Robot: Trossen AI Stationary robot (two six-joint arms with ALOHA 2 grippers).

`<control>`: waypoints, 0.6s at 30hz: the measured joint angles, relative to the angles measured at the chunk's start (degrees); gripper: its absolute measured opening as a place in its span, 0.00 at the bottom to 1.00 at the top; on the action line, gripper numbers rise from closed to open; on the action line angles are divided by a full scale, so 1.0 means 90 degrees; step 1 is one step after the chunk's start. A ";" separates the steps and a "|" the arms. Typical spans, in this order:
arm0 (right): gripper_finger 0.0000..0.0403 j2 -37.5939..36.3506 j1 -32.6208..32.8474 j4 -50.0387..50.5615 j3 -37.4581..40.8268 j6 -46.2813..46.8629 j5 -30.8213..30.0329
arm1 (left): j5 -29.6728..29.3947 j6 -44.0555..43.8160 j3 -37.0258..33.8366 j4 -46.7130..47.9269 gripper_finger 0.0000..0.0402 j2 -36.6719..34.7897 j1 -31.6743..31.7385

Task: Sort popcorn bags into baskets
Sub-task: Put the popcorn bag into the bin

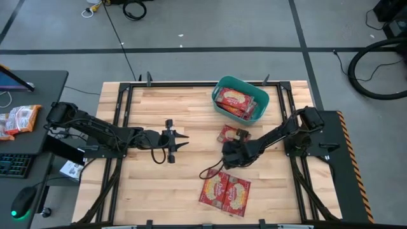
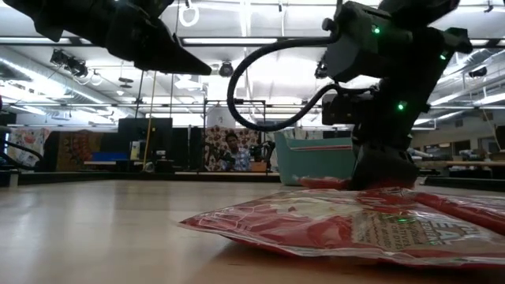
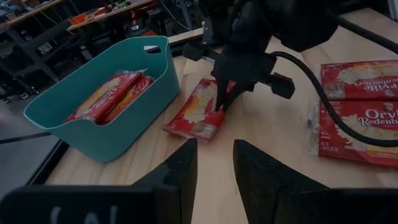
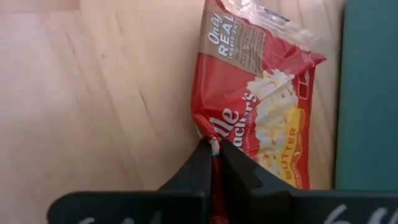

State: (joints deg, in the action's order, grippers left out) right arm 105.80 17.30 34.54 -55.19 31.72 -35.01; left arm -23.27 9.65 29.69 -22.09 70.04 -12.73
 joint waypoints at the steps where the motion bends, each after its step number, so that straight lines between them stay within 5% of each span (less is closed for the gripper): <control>1: 0.05 0.0011 0.0014 0.0138 -0.0107 -0.0026 0.0001 | 0.0000 0.0000 0.0000 0.0014 0.27 0.0000 0.0000; 8: 0.07 0.0014 0.0086 0.1146 -0.1206 -0.0571 -0.0280 | 0.0000 0.0000 0.0000 0.0117 0.27 0.0000 0.0000; 18: 0.08 -0.0167 -0.0037 0.2909 -0.2489 -0.1078 -0.1785 | 0.0000 -0.0001 0.0000 0.0161 0.27 0.0000 -0.0002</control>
State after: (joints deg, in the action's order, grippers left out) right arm 104.30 16.97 60.72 -77.59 22.01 -51.08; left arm -23.27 9.64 29.69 -20.64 70.04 -12.75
